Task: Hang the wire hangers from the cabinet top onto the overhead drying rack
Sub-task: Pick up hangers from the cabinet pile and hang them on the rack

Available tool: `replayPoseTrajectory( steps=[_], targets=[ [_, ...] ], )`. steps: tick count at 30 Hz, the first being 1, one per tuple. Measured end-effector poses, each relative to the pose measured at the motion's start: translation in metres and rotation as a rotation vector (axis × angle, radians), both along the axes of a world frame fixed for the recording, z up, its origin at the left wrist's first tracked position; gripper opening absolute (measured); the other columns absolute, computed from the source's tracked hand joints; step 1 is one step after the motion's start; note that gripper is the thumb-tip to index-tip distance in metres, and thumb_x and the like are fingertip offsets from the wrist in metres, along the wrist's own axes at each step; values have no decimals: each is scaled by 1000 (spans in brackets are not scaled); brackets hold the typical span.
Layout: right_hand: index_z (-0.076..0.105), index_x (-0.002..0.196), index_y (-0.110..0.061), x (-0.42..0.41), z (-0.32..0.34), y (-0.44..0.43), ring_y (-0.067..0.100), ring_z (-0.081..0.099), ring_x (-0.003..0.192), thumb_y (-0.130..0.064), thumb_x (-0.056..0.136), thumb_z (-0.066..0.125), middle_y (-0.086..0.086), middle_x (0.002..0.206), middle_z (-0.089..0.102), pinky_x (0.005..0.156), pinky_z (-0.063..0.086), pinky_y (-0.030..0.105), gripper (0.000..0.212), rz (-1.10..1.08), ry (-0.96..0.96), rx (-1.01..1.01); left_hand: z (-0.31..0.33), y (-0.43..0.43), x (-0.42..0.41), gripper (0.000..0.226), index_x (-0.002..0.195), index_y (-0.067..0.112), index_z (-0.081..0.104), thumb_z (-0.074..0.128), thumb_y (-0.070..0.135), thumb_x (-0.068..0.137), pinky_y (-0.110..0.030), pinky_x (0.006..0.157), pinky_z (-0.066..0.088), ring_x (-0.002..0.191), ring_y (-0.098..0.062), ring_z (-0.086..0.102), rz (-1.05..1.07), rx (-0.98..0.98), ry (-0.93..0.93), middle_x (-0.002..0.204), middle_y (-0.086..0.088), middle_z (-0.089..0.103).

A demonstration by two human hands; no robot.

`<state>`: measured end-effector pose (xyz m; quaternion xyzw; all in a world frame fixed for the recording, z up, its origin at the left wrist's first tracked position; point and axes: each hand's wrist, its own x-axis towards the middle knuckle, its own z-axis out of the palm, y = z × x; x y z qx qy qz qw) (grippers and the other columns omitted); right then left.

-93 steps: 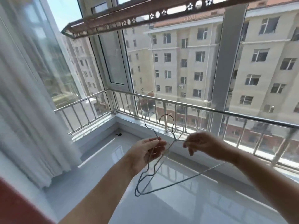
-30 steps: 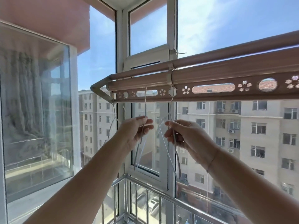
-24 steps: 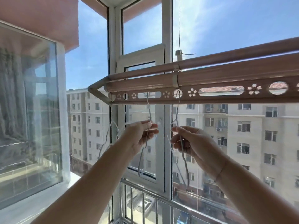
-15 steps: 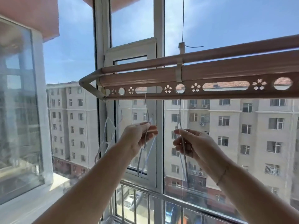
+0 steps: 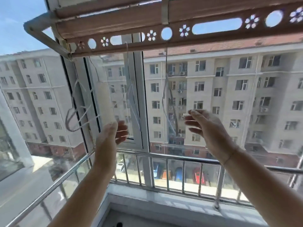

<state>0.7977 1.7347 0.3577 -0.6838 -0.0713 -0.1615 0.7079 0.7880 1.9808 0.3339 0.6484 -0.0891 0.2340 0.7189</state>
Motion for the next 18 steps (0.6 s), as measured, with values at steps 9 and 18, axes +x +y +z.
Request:
replayPoseTrajectory(
  steps=[9, 18],
  targets=[
    [44, 130, -16, -55, -86, -110, 17, 52, 118, -32, 88, 57, 6, 129, 54, 87, 45, 19, 47, -166, 143, -224, -91, -133, -16, 26, 115, 20, 62, 51, 29, 93, -33, 88, 50, 104, -18, 64, -565, 317, 372, 108, 2, 70],
    [31, 141, -21, -176, -116, -283, 23, 35, 135, -37, 81, 66, 8, 145, 37, 108, 34, 37, 71, -485, 201, -205, -98, -329, -65, 49, 129, 35, 50, 63, 43, 82, -26, 99, 44, 118, -5, 55, -1041, 458, 266, 128, 12, 59]
  ],
)
